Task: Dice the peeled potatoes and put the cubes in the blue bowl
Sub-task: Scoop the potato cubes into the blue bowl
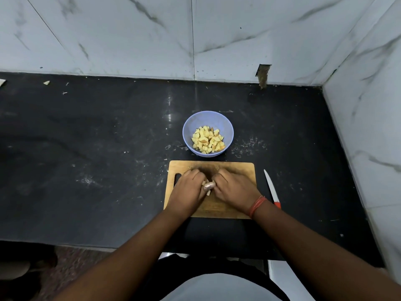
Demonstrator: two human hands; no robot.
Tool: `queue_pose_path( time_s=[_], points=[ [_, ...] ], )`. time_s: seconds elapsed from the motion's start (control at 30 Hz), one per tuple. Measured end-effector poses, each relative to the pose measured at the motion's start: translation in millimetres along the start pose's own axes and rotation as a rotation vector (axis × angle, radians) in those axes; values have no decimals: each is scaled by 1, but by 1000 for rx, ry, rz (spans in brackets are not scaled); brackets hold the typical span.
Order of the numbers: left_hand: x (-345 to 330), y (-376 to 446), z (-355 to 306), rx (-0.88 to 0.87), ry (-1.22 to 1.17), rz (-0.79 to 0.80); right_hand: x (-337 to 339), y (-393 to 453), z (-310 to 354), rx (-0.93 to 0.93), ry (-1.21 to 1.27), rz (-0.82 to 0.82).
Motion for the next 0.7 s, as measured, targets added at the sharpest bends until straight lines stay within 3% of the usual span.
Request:
queue_pose_path(
  time_s=[0.1,0.23,0.37,0.5,0.57,0.7],
  points=[
    [10,0,5,93,-163,-33,4,-1,-6,-101,69,-61],
    [23,-3,1,168,-342,-80,13,-5,-15,-341,501,-91],
    [53,16,-12,229,-485,-165,48,7,-12,-491,843,-266],
    [100,66,-23,302,-633,-230,73,63,-30,-631,999,-347],
    [110,97,-18,356,-578,-177,76,97,-43,-693,885,-229],
    [91,121,-5,483,-366,235,71,130,-48,-637,444,176]
  ],
)
Point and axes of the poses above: each hand's wrist, its own y-axis towards the middle knuckle, its own x-axis out of the back of the hand, z = x × y, the point moved 9 cm from there along y, towards the middle knuckle, and after that the axes turned 9 degrees about y, right-handed, at the moved point
